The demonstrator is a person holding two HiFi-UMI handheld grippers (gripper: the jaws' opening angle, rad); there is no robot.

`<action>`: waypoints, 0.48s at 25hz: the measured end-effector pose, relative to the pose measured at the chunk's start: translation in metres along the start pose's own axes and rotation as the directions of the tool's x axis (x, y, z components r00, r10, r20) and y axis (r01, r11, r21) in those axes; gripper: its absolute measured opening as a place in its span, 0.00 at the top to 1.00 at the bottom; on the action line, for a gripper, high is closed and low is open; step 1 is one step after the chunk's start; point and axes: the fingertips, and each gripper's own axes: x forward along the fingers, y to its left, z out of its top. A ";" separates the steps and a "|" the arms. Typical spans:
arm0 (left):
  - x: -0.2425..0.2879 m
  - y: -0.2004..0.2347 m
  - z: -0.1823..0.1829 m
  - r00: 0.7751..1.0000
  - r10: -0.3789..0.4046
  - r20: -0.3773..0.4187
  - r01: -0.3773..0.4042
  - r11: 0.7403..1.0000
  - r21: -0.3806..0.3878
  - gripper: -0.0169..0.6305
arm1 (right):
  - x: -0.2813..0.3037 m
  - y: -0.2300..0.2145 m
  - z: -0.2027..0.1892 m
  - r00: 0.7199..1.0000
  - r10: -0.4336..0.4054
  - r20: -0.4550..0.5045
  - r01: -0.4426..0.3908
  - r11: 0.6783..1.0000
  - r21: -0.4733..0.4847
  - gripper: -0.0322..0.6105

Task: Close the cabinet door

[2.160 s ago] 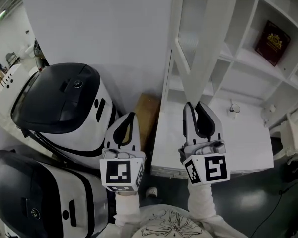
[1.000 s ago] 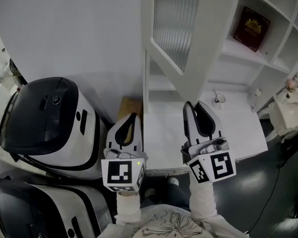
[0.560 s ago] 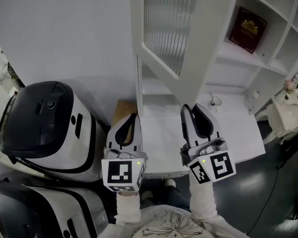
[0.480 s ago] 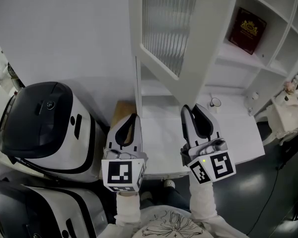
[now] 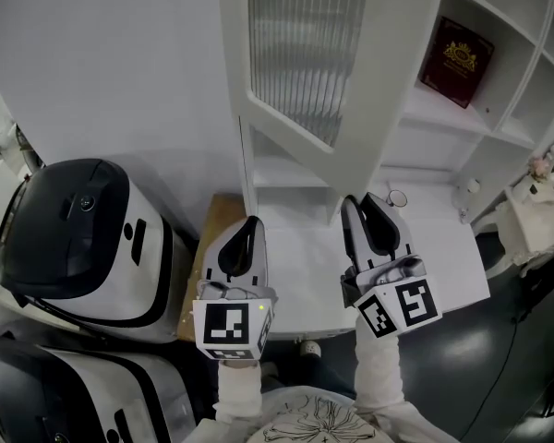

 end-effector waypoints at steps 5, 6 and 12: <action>0.007 -0.003 -0.004 1.000 0.009 -0.007 -0.009 1.000 0.002 0.97 | 0.004 -0.012 -0.001 1.000 0.031 0.003 -0.031 0.999 0.017 0.84; 0.009 -0.004 -0.004 1.000 0.009 -0.009 -0.009 1.000 0.003 0.97 | 0.005 -0.015 -0.002 0.999 0.034 0.002 -0.034 0.999 0.018 0.84; 0.023 -0.012 -0.005 1.000 0.007 -0.012 -0.007 1.000 0.010 0.97 | 0.010 -0.032 -0.004 0.999 0.034 0.003 -0.034 0.999 0.026 0.83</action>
